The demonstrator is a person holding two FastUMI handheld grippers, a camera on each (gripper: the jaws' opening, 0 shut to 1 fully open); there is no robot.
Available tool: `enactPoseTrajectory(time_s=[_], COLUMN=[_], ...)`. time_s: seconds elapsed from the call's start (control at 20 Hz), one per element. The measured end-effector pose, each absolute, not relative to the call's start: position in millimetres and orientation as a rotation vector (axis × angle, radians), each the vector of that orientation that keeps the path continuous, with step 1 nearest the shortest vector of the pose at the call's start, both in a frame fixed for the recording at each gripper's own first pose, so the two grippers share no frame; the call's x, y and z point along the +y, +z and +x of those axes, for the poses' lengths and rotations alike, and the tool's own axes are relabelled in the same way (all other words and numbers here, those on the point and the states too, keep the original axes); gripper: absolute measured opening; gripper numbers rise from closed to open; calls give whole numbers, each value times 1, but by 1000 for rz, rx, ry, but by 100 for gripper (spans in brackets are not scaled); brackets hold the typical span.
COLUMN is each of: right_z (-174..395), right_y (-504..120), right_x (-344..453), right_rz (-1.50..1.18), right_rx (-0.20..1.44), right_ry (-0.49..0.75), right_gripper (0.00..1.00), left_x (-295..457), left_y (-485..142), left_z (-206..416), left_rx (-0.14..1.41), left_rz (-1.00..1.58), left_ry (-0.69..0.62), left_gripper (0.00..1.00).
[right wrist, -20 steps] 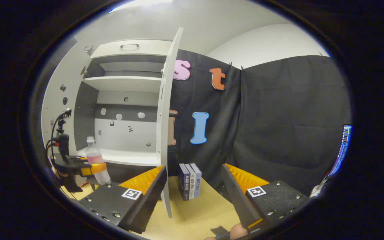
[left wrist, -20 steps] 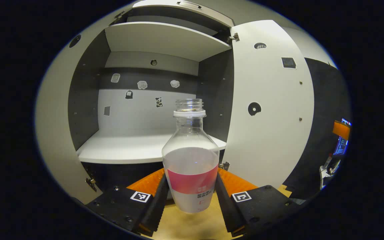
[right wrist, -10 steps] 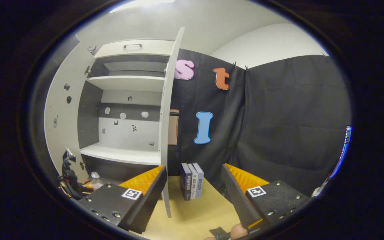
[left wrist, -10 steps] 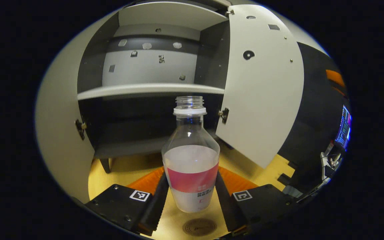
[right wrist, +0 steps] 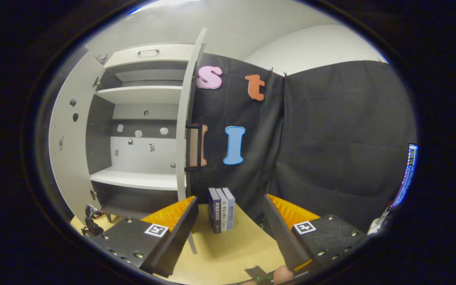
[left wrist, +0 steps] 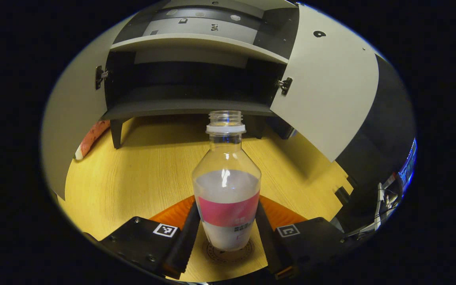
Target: Grasp the bottle in the cabinet with the left hand and place it on the coaster, then close the right door with the right hand and the left door with the left hand.
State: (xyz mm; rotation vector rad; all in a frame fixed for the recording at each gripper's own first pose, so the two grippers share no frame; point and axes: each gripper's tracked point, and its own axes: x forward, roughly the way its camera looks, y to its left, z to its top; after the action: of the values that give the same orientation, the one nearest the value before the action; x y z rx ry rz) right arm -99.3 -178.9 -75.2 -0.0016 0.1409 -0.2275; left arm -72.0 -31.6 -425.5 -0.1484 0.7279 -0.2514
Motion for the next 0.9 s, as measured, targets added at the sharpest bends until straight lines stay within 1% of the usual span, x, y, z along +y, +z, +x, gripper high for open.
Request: enactPoseTrajectory(time_s=[0.25, 0.3, 0.35, 0.5, 0.6, 0.9], right_z=[-96, -95, -94, -89, -87, -86], right_y=[-81, -80, -79, -83, -85, -92], right_x=[-181, -182, -182, -178, -176, -172], right_rz=[-9, -8, -4, 16, 26, 35], right_rx=[156, 152, 147, 154, 160, 181], right_ry=[-233, -235, -236, -221, -209, -177], right_gripper=[99, 99, 99, 99, 99, 99], left_x=[-35, -37, -37, -37, -37, -39], left_y=[-442, -442, -444, -443, -443, -444], left_z=[-83, -80, -84, -86, -90, -108], left_rx=[753, 735, 751, 727, 727, 756], left_rz=[-137, -135, -135, -140, -137, -103], left_ry=[-254, -250, -246, -234, -227, -230], left_gripper=[77, 80, 76, 79, 77, 78])
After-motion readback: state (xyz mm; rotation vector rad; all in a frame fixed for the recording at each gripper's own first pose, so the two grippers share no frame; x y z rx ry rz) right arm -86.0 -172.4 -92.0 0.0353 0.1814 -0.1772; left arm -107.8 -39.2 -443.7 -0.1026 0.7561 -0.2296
